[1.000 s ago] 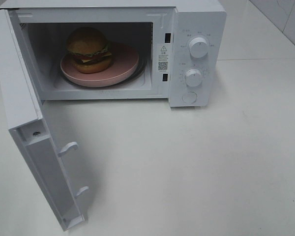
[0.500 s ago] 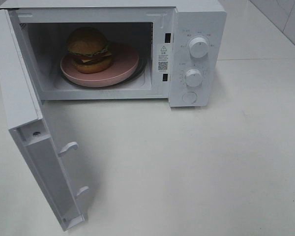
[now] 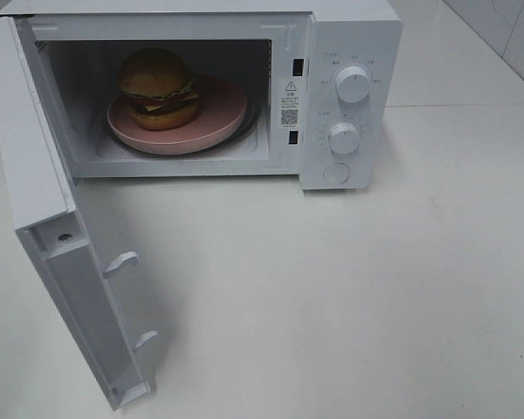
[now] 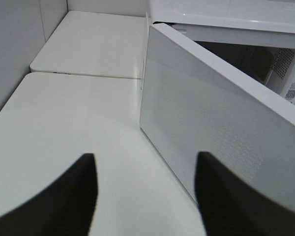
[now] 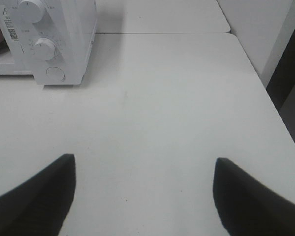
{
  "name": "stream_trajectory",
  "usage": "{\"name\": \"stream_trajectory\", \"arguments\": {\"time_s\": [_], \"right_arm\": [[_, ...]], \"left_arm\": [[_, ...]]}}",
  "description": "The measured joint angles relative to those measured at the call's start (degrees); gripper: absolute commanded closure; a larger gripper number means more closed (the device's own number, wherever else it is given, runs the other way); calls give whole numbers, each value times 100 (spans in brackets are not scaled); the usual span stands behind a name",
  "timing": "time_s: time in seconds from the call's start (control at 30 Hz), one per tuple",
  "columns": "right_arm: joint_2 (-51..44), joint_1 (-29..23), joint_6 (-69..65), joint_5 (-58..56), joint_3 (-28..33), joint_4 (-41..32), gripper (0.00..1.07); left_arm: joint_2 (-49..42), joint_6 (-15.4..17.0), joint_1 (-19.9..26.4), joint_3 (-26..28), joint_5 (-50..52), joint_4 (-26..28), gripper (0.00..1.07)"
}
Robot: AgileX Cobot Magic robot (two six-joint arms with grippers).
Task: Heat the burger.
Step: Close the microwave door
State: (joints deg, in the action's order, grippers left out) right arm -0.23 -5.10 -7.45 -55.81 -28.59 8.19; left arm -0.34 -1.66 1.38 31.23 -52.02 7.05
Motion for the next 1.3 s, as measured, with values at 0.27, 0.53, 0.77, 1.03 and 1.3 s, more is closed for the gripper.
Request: {"name": "stream_trajectory", "arguments": {"time_s": [0.27, 0.53, 0.77, 1.03, 1.3], "right_arm": [[0, 0, 0, 0, 0, 0, 34], [0, 0, 0, 0, 0, 0, 34], [0, 0, 0, 0, 0, 0, 34], [0, 0, 0, 0, 0, 0, 34], [0, 0, 0, 0, 0, 0, 34]], "left_arm": [[6, 11, 0, -470, 974, -23, 107], [17, 17, 0, -1318, 2263, 138, 107], [945, 17, 0, -1811, 3535, 309, 107], [2727, 17, 0, -1816, 4950, 327, 107], [4337, 23, 0, -1816, 6629, 138, 107]]}}
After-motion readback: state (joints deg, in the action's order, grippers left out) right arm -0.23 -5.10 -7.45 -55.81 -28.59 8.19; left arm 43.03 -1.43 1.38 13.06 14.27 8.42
